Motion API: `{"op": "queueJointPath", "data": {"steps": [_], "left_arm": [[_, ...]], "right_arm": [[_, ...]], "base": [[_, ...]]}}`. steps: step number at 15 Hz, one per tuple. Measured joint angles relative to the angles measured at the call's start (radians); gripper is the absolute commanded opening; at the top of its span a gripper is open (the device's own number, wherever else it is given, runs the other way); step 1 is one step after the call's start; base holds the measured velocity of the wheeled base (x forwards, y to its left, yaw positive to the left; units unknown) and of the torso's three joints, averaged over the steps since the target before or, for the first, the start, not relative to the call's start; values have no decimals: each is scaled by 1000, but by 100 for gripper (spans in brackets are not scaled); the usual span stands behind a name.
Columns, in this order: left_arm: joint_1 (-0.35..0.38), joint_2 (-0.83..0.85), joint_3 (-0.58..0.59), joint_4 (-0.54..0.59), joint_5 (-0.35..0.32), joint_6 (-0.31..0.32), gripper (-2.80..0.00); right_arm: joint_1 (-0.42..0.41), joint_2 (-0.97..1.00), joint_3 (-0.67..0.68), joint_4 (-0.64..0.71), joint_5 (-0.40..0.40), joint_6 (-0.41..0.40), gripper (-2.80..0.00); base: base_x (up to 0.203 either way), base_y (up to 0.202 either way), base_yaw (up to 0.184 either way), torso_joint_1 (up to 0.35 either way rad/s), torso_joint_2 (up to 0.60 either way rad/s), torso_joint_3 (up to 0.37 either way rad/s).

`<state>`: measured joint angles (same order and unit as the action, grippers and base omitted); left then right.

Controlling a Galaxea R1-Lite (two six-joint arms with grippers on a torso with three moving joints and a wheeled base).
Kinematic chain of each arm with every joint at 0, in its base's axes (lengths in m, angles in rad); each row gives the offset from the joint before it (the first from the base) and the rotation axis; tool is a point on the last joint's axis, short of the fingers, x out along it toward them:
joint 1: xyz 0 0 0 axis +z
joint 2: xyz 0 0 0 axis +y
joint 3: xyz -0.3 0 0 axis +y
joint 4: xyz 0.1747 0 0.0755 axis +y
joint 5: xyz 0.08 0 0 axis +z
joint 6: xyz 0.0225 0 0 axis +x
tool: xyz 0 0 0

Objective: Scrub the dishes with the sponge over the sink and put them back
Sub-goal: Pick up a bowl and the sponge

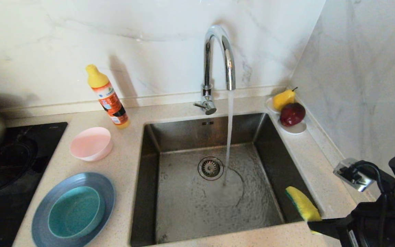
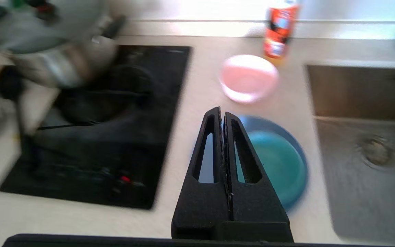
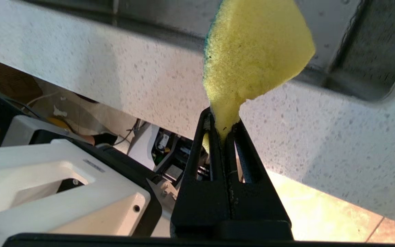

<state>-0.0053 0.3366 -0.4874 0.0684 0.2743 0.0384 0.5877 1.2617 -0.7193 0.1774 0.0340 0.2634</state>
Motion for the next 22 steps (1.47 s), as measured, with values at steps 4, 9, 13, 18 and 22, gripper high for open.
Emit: {"op": "queueJointPath", "data": {"steps": [4, 9, 13, 18, 22], "left_arm": [[9, 390, -263, -19, 105, -18, -280], [106, 871, -680, 180, 52, -85, -280], [221, 1124, -842, 413, -203, -211, -280], [326, 1294, -865, 424, -371, -274, 0], [336, 1365, -857, 416, -434, -330, 0]], "right_arm": [[-5, 8, -20, -1, -1, -1, -280], [-6, 20, -37, 0, -4, -1, -280], [-7, 22, -34, 1, -1, -3, -280], [-7, 33, -29, 0, -1, -2, -280], [-7, 42, -26, -1, -1, -1, -280]], "base": [[0, 0, 0, 0, 0, 0], [0, 0, 0, 0, 0, 0], [0, 0, 0, 0, 0, 0], [0, 0, 0, 0, 0, 0], [0, 0, 0, 0, 0, 0]]}}
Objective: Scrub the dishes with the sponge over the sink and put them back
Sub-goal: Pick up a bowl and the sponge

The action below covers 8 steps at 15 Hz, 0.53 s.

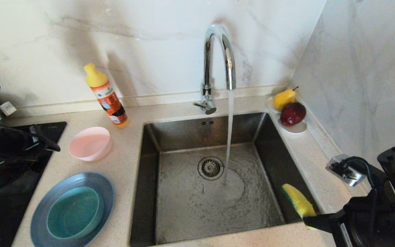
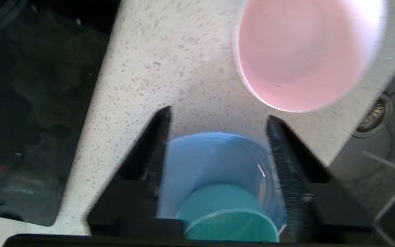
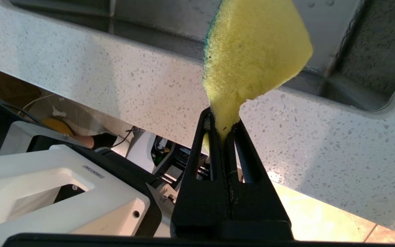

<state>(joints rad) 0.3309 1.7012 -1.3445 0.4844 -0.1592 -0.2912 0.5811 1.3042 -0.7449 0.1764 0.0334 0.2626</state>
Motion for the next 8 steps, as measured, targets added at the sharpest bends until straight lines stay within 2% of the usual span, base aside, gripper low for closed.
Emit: {"op": "queueJointPath", "data": {"steps": [5, 8], "left_arm": [[0, 76, -5, -74, -9, -54, 0], [-1, 116, -7, -88, -6, -66, 0]], "right_arm": [[0, 13, 3, 1, -2, 2, -280], [-1, 17, 7, 1, -2, 2, -280]], "base": [[0, 0, 0, 0, 0, 0], [0, 0, 0, 0, 0, 0]]}}
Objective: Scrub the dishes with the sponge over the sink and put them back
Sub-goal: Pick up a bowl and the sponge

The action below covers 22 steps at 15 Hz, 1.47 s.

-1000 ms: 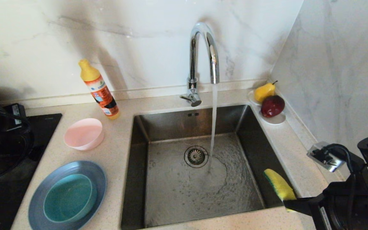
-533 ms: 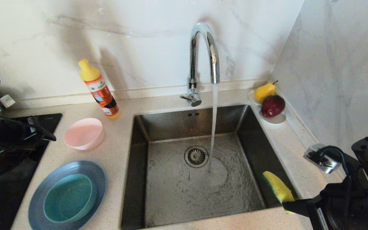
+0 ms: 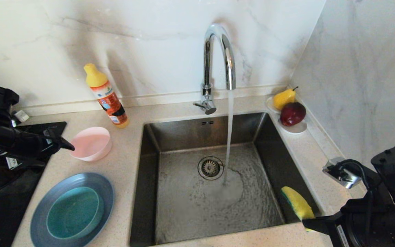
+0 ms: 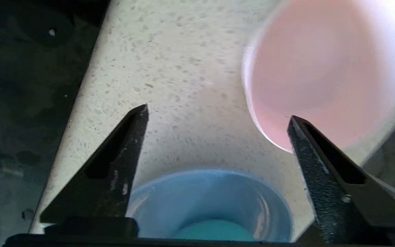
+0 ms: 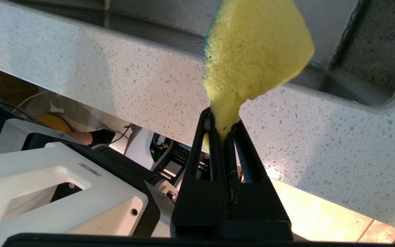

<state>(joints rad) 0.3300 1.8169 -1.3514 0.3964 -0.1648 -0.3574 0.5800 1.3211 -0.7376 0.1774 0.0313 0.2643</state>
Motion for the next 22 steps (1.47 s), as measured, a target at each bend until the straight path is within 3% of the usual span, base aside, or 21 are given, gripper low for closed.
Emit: {"op": "queueJointPath", "data": {"steps": [9, 13, 18, 19, 22], "left_arm": [[-2, 92, -24, -65, 11, -39, 0], [-13, 134, -28, -88, 82, -35, 0], [-17, 157, -37, -94, 89, -39, 0], [-17, 157, -39, -94, 90, -39, -280], [-17, 158, -44, -94, 89, -40, -280]], "right_arm": [[-18, 5, 9, -1, 1, -3, -280], [-19, 6, 14, -2, 3, -3, -280], [-36, 6, 15, -2, 7, -7, -280], [-36, 6, 15, -2, 7, -7, -280], [-36, 7, 15, -4, 8, -6, -280]], "base": [[0, 0, 0, 0, 0, 0], [0, 0, 0, 0, 0, 0], [0, 0, 0, 0, 0, 0], [0, 0, 0, 0, 0, 0], [0, 0, 0, 0, 0, 0]]}}
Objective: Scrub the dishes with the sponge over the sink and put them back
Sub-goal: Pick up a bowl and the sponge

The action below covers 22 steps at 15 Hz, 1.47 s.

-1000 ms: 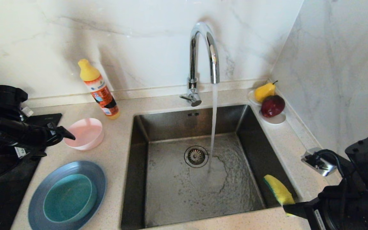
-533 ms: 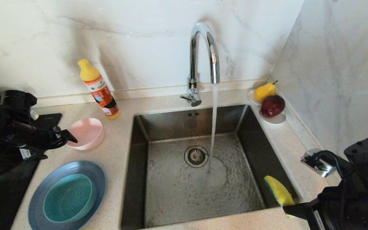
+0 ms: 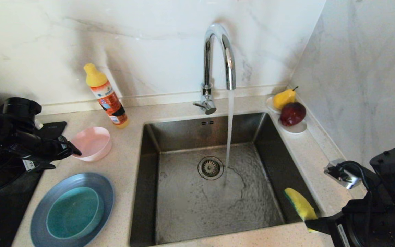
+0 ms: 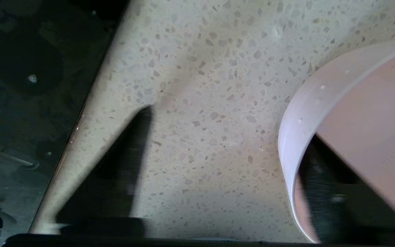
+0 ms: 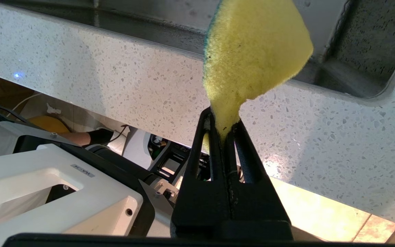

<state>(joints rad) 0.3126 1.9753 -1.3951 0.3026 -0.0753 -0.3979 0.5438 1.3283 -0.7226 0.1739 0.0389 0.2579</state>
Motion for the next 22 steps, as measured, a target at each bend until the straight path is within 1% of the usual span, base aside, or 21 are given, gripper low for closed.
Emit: {"op": "queueJointPath", "data": {"steps": [4, 6, 11, 14, 16, 19, 20, 22], "left_arm": [[1, 0, -11, 1, 2, 2, -280], [13, 0, -23, 7, 8, 9, -280], [78, -2, -37, 14, 14, 22, -280], [109, -29, -49, 16, 10, 14, -280], [122, -70, -59, 22, 9, 8, -280], [131, -193, -69, 50, 3, 6, -280], [131, -252, -71, 63, -7, 4, -280], [129, -371, -71, 90, -49, -2, -280]], "right_arm": [[0, 0, -1, 1, 0, 2, -280], [0, 0, -1, 1, 0, 2, -280], [1, 0, -7, 2, 0, 0, -280], [0, 0, -10, 2, 1, -1, -280], [1, 1, -11, 1, 0, -2, -280], [1, 2, -12, 2, 1, -3, -280], [2, 0, -10, 2, 1, -2, -280], [2, -5, -4, 2, 1, 0, -280]], "base": [[0, 0, 0, 0, 0, 0], [0, 0, 0, 0, 0, 0], [0, 0, 0, 0, 0, 0], [0, 0, 0, 0, 0, 0], [0, 0, 0, 0, 0, 0], [0, 0, 0, 0, 0, 0], [0, 0, 0, 0, 0, 0], [0, 0, 0, 0, 0, 0]]}}
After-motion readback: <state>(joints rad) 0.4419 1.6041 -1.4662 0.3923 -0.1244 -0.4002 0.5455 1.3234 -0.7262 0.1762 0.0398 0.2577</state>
